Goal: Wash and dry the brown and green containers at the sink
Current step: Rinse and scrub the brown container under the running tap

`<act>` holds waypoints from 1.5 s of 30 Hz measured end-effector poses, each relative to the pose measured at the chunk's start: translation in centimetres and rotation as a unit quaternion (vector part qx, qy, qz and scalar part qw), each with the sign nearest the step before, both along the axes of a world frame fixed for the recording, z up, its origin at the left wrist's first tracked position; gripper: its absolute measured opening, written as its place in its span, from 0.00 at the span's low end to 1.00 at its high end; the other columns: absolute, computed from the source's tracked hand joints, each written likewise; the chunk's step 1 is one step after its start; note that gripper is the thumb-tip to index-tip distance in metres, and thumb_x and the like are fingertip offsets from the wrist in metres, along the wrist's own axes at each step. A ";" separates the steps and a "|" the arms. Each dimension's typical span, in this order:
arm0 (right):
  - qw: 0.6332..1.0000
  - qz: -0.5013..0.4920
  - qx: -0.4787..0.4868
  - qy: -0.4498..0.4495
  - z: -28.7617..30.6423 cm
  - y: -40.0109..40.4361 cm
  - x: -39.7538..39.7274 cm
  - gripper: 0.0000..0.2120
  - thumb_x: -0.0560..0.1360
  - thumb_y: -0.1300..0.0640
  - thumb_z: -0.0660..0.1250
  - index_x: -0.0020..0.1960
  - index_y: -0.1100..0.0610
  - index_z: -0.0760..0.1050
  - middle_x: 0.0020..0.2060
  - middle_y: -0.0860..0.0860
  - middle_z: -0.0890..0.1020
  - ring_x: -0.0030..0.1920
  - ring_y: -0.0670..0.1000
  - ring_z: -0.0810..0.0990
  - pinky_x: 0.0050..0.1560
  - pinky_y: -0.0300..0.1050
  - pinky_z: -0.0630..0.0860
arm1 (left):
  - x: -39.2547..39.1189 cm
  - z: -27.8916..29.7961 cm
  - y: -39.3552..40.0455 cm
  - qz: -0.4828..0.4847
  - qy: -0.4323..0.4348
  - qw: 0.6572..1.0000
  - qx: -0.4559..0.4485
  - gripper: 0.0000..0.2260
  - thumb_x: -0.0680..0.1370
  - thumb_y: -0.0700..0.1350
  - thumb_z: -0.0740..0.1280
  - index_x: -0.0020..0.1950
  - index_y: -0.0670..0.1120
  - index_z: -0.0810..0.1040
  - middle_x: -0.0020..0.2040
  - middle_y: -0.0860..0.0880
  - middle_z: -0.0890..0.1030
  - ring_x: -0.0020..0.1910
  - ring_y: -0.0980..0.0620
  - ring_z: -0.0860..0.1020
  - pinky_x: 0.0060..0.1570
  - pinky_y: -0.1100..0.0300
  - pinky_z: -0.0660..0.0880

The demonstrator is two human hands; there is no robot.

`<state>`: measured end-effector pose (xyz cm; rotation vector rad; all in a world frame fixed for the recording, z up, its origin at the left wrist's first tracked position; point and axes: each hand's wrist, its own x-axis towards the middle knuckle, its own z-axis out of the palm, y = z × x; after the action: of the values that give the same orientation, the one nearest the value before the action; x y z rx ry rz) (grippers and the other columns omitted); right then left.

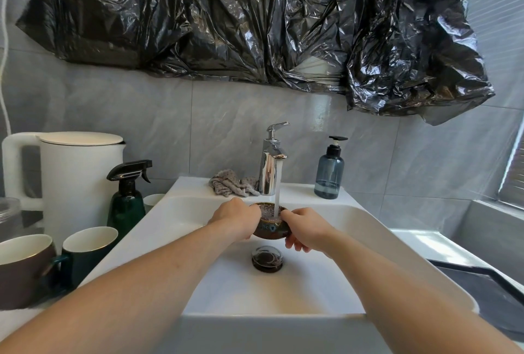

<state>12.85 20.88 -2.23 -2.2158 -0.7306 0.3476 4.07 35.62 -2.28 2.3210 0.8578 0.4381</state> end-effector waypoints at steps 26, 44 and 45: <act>0.991 -0.038 0.050 -0.114 0.4 -0.6 -0.3 0.16 0.77 0.48 0.63 0.57 0.56 0.81 0.30 0.48 0.80 0.28 0.46 0.79 0.27 0.34 0.70 | -0.7 0.0 -0.6 -0.103 0.082 0.986 -0.101 0.12 0.78 0.43 0.56 0.49 0.41 0.78 0.35 0.44 0.80 0.29 0.48 0.76 0.29 0.61 0.72; 0.989 0.018 0.115 -0.087 0.5 -0.3 -0.8 0.15 0.74 0.50 0.69 0.59 0.51 0.80 0.35 0.49 0.84 0.32 0.46 0.79 0.29 0.35 0.72 | 0.3 -0.8 0.4 -0.057 0.019 0.997 -0.054 0.15 0.77 0.39 0.59 0.62 0.39 0.77 0.50 0.38 0.86 0.43 0.39 0.85 0.41 0.52 0.83; 0.990 0.022 0.116 -0.080 0.5 -0.3 -0.8 0.15 0.73 0.50 0.70 0.58 0.52 0.80 0.35 0.49 0.84 0.32 0.46 0.79 0.30 0.36 0.73 | 0.5 -0.9 0.7 -0.040 0.001 0.999 -0.034 0.16 0.79 0.41 0.60 0.66 0.42 0.75 0.56 0.39 0.85 0.50 0.39 0.85 0.48 0.51 0.83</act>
<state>12.05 20.60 -1.73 -2.0242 -0.8618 0.1003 4.57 36.27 -3.13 2.2842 0.7657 0.3673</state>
